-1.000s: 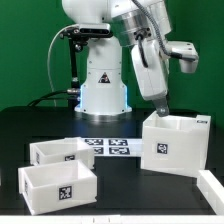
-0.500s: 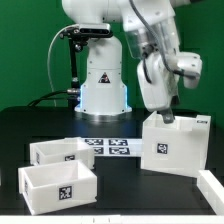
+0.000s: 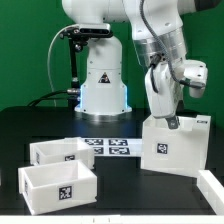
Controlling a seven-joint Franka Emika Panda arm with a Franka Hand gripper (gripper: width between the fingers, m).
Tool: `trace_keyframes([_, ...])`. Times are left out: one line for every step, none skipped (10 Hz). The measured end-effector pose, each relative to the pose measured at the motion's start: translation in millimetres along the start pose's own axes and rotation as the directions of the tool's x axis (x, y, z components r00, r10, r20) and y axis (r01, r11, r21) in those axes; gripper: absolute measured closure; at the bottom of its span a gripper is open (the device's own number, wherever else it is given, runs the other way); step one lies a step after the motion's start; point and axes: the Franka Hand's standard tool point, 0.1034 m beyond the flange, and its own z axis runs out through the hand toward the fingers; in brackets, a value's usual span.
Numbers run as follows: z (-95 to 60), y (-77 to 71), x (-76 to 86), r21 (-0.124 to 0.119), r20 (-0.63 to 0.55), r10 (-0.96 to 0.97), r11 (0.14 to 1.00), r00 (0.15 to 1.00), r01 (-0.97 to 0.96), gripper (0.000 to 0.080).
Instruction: Assemble drawer
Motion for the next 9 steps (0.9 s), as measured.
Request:
trace_keyframes([8.1,2.0,2.4,-0.017,-0.009,0.007,1.000,1.000,-0.008,0.0150])
trace_keyframes([18.9,1.7,3.1,-0.047,-0.017,0.011,0.999,1.000,-0.012,0.0150])
trace_keyframes([26.8,-2.8,3.0,-0.057,-0.021,0.015,0.998,1.000,-0.016,0.0150])
trace_keyframes([34.6,-5.1,3.7,-0.064,-0.027,0.017,0.998,0.999,-0.018,0.0150])
trace_keyframes([44.0,-5.2,2.1,-0.080,-0.035,0.020,0.997,0.999,-0.023,0.0150])
trace_keyframes([48.7,-5.5,-1.9,-0.089,-0.037,0.015,0.996,0.999,-0.018,0.0150])
trace_keyframes([47.8,-5.9,-2.4,-0.087,-0.035,0.010,0.996,0.999,-0.013,0.0150])
trace_keyframes([48.3,-5.5,-2.3,-0.088,-0.035,0.010,0.996,0.999,-0.013,0.0272])
trace_keyframes([48.5,-5.5,-2.3,-0.089,-0.035,0.010,0.996,0.999,-0.013,0.0408])
